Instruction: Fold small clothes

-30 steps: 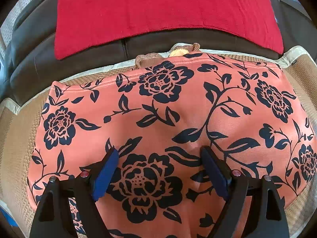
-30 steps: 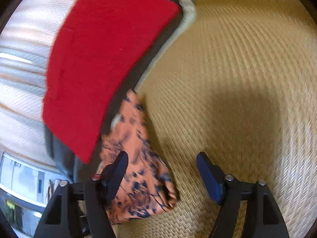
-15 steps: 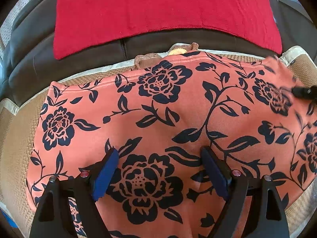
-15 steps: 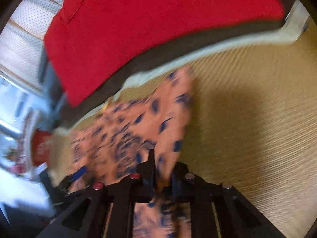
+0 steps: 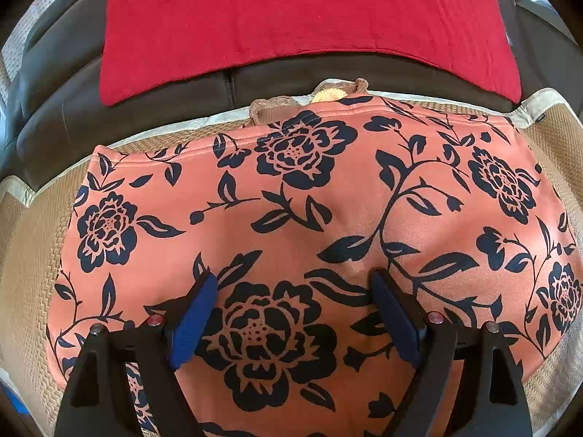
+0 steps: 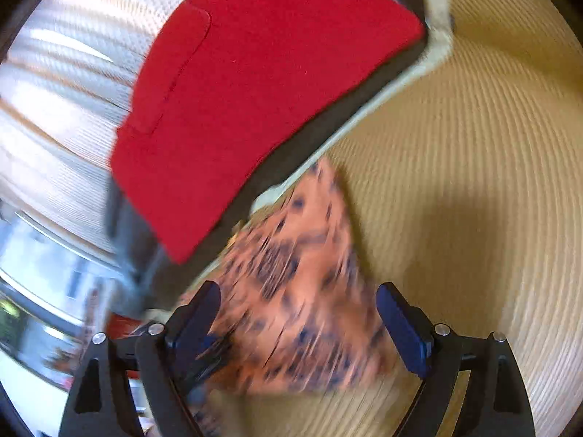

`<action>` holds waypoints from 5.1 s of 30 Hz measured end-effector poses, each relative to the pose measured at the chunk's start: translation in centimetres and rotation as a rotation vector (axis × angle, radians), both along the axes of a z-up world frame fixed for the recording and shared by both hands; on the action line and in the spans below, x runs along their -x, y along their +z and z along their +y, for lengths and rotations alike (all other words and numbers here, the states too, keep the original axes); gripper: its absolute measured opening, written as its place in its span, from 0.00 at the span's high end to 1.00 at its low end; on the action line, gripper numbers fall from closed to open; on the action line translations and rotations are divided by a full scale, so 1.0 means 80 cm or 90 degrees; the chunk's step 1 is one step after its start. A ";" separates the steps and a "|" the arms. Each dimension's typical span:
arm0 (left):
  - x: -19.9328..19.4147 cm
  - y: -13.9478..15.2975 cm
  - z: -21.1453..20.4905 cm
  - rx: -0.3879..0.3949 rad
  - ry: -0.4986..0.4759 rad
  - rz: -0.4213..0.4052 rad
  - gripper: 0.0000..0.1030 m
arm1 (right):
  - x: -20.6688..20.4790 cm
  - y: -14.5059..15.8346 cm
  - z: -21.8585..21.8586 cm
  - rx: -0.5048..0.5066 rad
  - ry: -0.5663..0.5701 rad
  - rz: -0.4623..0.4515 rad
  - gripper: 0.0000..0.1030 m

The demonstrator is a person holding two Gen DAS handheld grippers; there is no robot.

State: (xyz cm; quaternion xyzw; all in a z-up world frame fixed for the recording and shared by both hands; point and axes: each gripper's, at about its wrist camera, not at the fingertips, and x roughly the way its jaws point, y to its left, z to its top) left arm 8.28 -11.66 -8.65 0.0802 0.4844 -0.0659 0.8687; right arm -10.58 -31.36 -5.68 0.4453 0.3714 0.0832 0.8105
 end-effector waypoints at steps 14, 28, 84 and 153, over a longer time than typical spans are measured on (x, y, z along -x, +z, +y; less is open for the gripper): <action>-0.009 0.042 0.017 0.058 0.033 0.009 0.21 | 0.021 -0.076 0.026 -0.136 -0.092 0.065 0.14; -0.029 0.000 0.006 0.017 0.019 0.037 0.16 | -0.055 -0.057 0.032 0.000 -0.100 0.076 0.41; -0.143 0.051 0.209 0.359 -0.005 0.178 0.81 | -0.176 0.041 0.443 0.436 0.418 -0.113 0.88; 0.093 0.074 0.314 0.084 0.085 0.003 0.54 | -0.190 -0.025 0.250 0.060 0.310 0.110 0.25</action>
